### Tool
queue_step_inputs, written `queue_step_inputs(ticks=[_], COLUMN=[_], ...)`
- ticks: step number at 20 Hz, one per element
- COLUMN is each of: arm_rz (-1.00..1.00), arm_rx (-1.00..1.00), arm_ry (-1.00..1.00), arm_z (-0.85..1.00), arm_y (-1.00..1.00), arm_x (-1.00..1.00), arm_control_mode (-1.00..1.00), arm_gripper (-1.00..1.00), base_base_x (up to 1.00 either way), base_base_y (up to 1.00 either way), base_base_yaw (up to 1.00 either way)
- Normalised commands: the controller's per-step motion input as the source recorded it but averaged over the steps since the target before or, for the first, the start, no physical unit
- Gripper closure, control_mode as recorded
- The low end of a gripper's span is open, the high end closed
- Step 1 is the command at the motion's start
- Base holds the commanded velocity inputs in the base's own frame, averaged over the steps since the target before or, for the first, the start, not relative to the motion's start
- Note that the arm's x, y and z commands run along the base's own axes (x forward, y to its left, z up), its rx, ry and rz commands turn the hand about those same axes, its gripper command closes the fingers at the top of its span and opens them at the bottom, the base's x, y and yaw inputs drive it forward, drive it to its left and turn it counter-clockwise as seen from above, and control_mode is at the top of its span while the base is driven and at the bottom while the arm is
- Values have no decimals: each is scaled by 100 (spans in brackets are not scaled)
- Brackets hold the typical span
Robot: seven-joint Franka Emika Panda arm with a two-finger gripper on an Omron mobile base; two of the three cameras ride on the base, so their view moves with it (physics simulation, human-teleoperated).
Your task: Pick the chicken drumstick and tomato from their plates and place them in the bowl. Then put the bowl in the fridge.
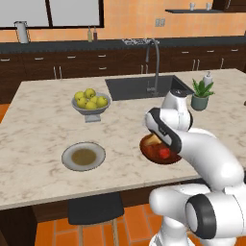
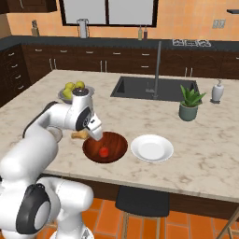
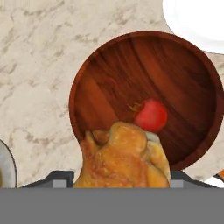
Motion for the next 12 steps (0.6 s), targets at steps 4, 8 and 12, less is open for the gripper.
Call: queue_step_inputs(ticks=[4, 8, 12], arm_rz=[0, 0, 0], arm_rx=[-16, -20, -9], arm_ry=[1, 0, 0], arm_z=[-28, -54, -47], arm_y=[-18, 1, 0], arm_x=[55, 23, 14], arm_control_mode=[-100, -100, -100], arm_gripper=[100, 100, 100], base_base_x=[0, 0, 0], base_base_y=[0, 0, 0], base_base_yaw=[0, 0, 0])
